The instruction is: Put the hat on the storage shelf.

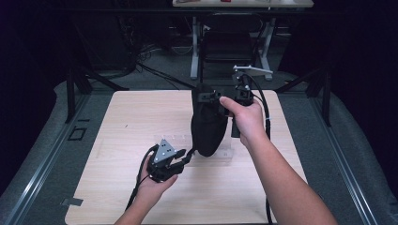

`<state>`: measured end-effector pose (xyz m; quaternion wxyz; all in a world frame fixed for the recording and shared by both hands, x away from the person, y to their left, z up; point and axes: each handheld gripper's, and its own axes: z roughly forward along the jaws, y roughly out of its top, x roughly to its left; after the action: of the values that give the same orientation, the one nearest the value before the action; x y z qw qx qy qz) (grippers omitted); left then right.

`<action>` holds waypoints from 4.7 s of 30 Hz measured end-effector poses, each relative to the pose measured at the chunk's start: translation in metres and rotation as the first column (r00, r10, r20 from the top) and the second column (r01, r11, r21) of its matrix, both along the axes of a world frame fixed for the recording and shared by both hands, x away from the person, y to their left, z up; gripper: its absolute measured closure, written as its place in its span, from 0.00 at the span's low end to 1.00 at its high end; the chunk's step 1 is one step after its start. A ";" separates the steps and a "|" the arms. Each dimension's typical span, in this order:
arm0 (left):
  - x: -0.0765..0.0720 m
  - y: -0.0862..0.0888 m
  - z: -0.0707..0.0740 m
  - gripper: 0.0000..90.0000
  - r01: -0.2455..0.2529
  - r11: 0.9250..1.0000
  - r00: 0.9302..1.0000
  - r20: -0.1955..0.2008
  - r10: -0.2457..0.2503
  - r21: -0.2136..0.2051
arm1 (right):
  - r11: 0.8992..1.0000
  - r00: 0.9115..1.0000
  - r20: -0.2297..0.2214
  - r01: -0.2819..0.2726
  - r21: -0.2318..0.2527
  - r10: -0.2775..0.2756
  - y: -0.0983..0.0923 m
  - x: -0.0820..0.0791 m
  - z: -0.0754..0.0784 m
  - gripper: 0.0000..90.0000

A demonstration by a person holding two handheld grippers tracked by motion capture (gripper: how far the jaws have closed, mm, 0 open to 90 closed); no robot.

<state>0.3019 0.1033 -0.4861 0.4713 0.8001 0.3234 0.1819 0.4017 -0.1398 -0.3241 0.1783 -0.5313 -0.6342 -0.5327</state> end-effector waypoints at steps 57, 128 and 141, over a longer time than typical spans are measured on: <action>0.001 0.024 -0.039 0.93 -0.089 0.991 0.996 -0.001 0.089 0.096 | 0.998 0.992 0.104 0.066 0.007 -0.067 -0.039 -0.019 0.016 0.85; -0.018 0.109 -0.061 0.50 -0.219 0.975 0.969 -0.121 0.214 -0.035 | 0.834 0.884 0.460 0.317 -0.451 -0.087 -0.106 -0.125 -0.115 0.52; -0.019 0.109 -0.063 0.49 -0.221 0.975 0.969 -0.116 0.216 -0.032 | 0.773 0.871 0.479 0.374 -0.512 -0.105 -0.115 -0.141 -0.171 0.52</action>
<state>0.2834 0.2120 -0.5488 0.4474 0.7577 0.4396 0.1802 0.2612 -0.2553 -0.4950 -0.2088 -0.5092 -0.7156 -0.4302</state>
